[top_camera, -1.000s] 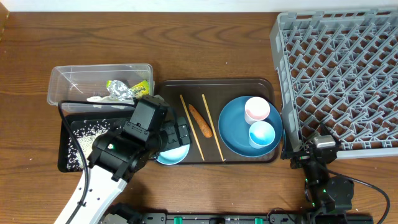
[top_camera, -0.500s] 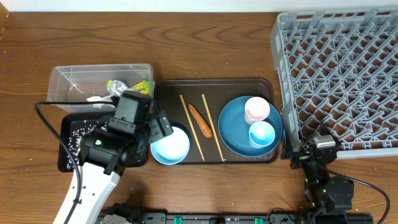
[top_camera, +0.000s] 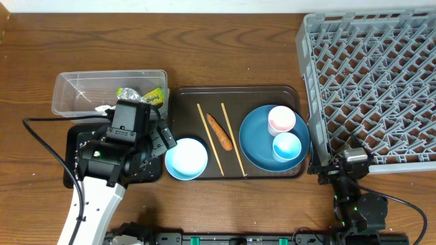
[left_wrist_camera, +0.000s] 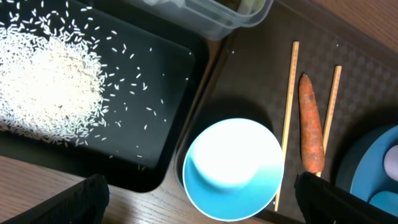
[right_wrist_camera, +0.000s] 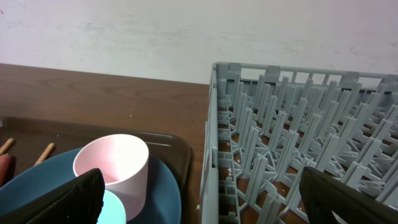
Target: Sort waste into correct bins and load items into the dishwasher rack
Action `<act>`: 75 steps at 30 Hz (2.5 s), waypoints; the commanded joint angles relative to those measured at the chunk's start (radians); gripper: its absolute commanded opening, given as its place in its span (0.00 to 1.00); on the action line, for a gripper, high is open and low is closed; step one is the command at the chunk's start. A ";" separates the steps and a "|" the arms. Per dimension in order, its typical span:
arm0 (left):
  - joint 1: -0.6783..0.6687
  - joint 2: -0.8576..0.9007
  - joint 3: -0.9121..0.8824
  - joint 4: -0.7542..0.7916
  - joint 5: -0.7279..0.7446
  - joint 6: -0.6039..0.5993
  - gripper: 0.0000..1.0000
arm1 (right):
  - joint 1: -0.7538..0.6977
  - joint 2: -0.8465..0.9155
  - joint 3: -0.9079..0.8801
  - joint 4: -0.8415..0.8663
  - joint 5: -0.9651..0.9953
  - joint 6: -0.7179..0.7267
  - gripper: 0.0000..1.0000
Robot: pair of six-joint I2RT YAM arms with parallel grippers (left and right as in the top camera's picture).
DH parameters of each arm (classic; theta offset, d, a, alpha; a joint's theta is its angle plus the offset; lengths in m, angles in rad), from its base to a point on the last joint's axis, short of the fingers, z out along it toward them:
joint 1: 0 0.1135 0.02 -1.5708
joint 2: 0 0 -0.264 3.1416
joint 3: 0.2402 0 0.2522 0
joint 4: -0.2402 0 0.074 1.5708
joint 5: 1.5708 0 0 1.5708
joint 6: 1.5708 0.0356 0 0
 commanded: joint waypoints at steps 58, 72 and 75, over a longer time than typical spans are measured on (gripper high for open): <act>0.005 -0.006 0.011 -0.001 0.010 -0.078 0.98 | 0.011 0.404 0.713 -0.669 -0.210 0.142 0.99; -0.085 0.021 0.011 0.079 0.259 -0.142 0.94 | 0.011 0.404 0.713 -0.874 -0.195 0.141 0.99; -0.157 0.052 0.011 0.125 0.259 -0.142 0.87 | 0.011 0.404 0.713 -0.875 -0.195 0.142 0.99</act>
